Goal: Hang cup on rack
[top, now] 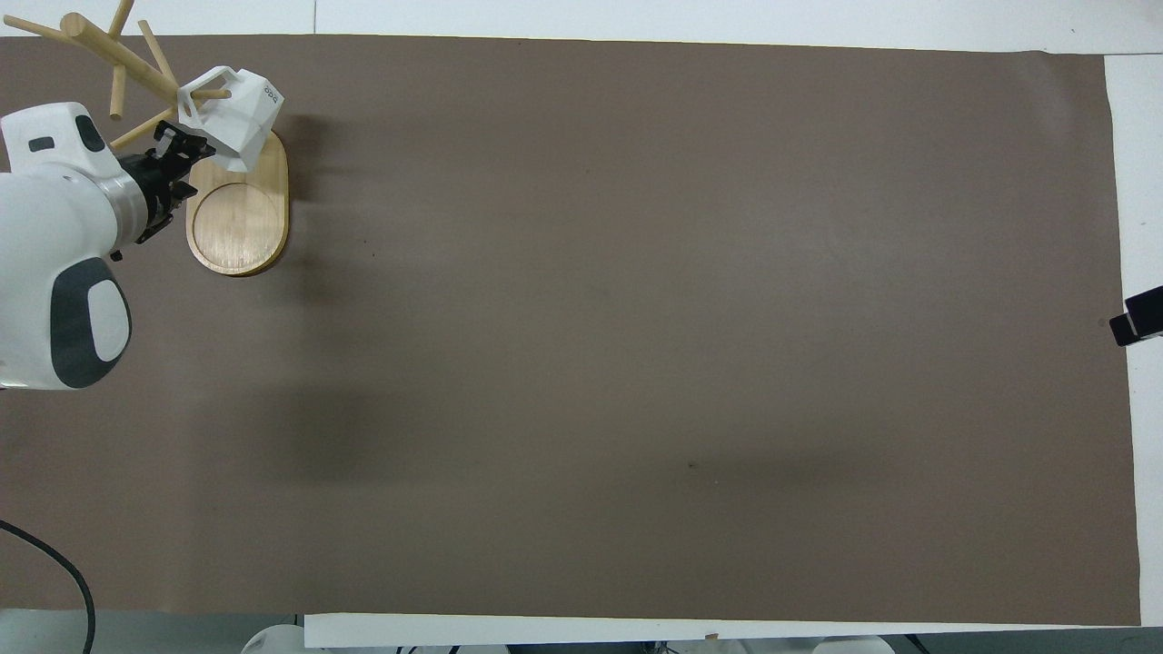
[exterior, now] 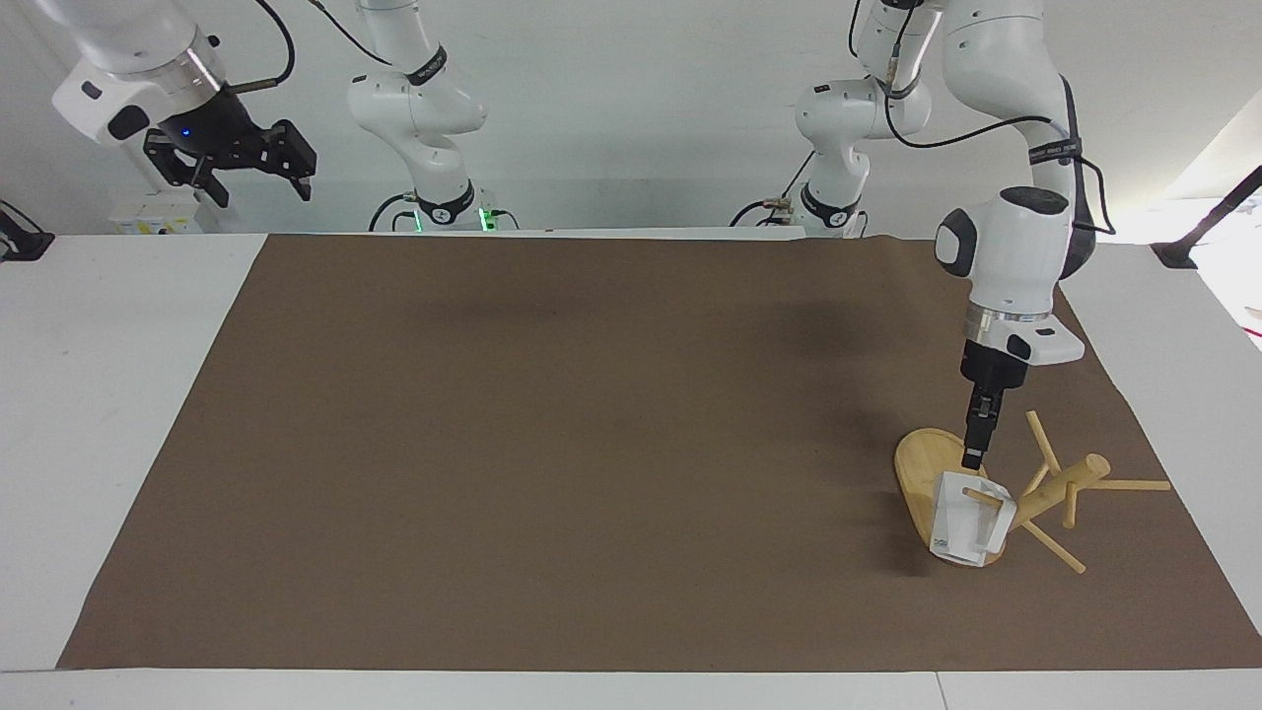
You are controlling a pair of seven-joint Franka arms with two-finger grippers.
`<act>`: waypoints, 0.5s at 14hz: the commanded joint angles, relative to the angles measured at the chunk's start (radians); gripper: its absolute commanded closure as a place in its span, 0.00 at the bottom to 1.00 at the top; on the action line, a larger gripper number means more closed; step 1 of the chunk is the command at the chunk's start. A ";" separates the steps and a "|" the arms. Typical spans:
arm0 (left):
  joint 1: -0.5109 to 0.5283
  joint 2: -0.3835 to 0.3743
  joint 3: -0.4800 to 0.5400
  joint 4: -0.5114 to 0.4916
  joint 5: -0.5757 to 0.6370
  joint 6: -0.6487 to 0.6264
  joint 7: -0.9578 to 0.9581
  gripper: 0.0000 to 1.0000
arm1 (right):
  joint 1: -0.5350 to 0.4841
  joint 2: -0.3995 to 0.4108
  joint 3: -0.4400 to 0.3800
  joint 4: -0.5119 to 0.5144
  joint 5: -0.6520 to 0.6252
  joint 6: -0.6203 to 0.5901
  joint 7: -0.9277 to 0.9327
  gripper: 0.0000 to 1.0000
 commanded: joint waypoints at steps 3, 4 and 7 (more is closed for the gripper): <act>0.011 -0.184 -0.006 0.022 0.003 -0.388 0.030 0.00 | -0.001 -0.006 -0.005 -0.027 -0.003 0.009 0.014 0.00; 0.009 -0.219 -0.006 0.031 0.003 -0.475 0.079 0.00 | -0.001 -0.006 -0.004 -0.027 -0.003 0.009 0.014 0.00; 0.003 -0.226 -0.006 0.175 0.003 -0.782 0.333 0.01 | -0.001 -0.006 -0.004 -0.027 -0.003 0.008 0.013 0.00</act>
